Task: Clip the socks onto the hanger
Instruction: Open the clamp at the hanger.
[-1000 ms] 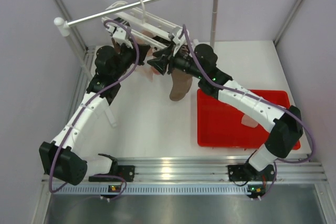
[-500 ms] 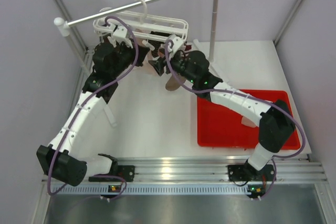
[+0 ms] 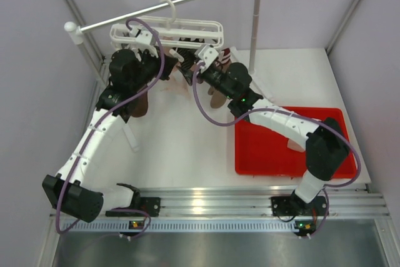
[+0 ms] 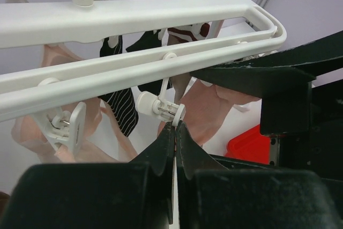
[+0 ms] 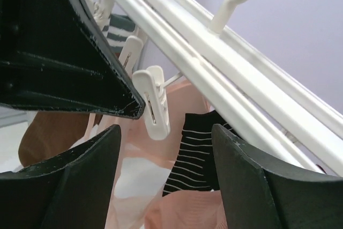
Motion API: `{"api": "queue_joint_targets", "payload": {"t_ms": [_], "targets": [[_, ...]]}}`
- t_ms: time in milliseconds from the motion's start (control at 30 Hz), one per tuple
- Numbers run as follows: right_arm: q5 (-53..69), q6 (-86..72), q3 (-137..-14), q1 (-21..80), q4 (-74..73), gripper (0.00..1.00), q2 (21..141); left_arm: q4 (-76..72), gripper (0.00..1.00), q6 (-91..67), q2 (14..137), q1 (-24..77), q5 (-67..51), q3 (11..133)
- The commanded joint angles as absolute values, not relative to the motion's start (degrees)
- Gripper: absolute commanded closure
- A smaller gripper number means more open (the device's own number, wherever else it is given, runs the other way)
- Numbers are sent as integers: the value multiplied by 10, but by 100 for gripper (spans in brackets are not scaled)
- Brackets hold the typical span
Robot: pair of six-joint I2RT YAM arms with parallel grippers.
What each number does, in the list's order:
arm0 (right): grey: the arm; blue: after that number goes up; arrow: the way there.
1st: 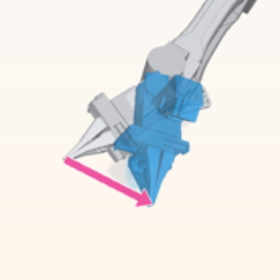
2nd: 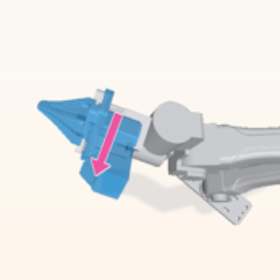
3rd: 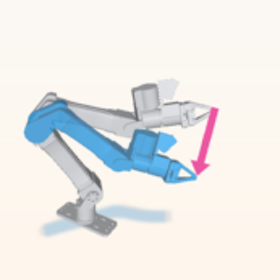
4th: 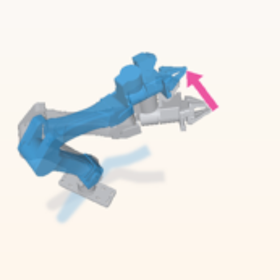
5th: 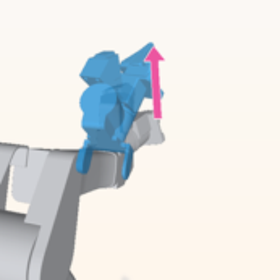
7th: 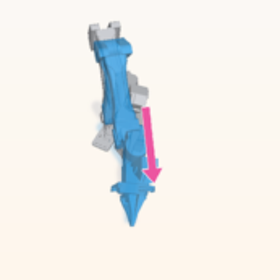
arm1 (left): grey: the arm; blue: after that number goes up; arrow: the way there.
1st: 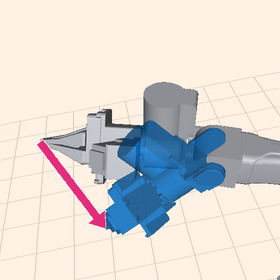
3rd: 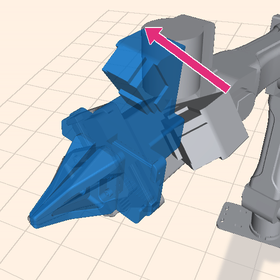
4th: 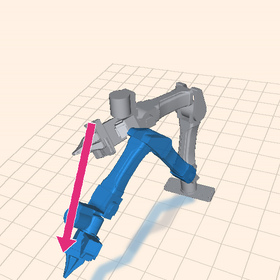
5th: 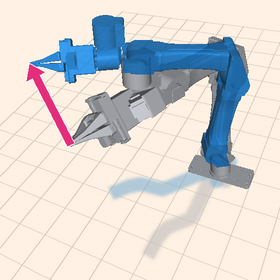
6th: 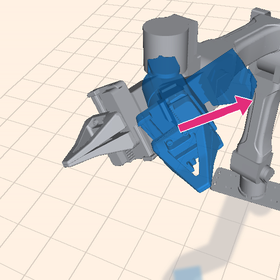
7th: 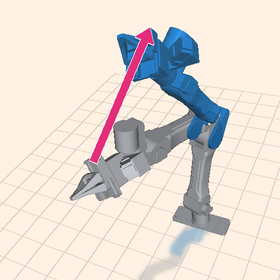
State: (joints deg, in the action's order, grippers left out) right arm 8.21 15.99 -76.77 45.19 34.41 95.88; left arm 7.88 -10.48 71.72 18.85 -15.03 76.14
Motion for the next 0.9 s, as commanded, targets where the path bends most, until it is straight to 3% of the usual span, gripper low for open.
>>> {"api": "queue_joint_targets", "payload": {"t_ms": [0, 867], "targets": [[98, 195, -784, 451, 382, 32, 978, 76, 100, -102, 707, 189, -163, 788], [98, 237, -823, 456, 399, 44, 1009, 102, 100, -114, 723, 189, -176, 799]]}}
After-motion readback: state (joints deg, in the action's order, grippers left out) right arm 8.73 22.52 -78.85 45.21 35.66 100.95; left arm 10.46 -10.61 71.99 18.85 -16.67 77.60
